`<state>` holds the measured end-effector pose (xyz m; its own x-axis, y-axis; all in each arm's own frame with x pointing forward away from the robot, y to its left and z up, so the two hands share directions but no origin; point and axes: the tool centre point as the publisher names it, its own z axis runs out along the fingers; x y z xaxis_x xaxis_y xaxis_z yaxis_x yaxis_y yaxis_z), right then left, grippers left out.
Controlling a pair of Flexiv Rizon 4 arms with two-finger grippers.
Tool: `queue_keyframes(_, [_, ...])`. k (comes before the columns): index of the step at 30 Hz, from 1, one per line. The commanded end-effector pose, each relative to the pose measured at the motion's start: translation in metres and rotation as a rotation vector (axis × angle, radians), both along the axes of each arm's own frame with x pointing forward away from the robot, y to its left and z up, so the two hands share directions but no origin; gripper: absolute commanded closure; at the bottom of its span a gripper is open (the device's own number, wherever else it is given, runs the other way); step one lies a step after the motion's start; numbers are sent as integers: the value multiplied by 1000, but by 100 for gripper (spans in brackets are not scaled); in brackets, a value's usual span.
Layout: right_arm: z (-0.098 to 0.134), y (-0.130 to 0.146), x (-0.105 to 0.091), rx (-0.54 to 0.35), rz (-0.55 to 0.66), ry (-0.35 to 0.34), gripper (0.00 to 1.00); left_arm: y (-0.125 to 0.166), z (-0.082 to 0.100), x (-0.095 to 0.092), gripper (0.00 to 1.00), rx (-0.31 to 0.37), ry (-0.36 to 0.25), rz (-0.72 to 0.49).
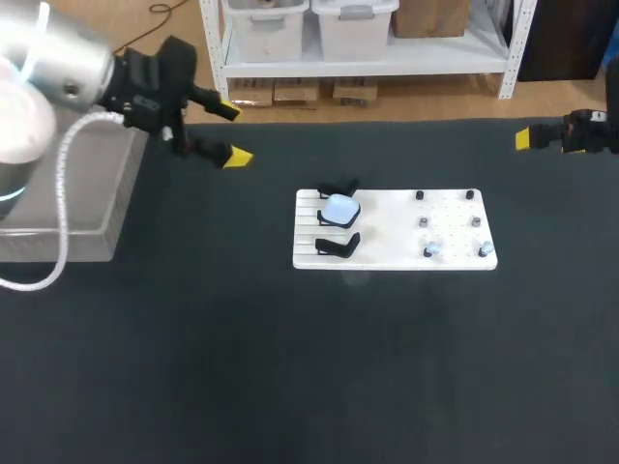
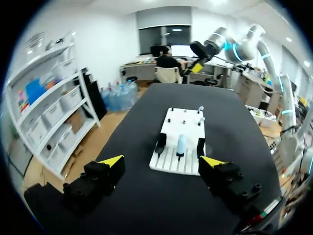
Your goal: Pick up each earbud case from the left stands, insert the matching earbuds, close the lid, and place the case in the box.
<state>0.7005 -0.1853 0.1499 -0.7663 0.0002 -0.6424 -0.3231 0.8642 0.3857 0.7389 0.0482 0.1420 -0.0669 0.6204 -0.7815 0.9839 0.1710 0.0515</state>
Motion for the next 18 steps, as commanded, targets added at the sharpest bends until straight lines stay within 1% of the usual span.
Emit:
queue_keyframes(1, [0,0,0,1,1,0,0,-22,-13,10,0,-29,8,-96])
queue_keyframes(4, [0,0,0,1,1,0,0,-34,-20,9,0,-43,-5,-141])
queue_keyframes(11, [0,0,0,1,1,0,0,-48,-48,5,0,-56,64,-180])
queue_keyframes(13, [0,0,0,1,1,0,0,-51,-55,2,0,-60,75,-181])
queue_keyframes(15, [0,0,0,1,1,0,0,-54,-61,-4,0,-62,67,-182])
queue_keyframes(18, [0,0,0,1,1,0,0,-58,-70,-12,0,-74,75,-186])
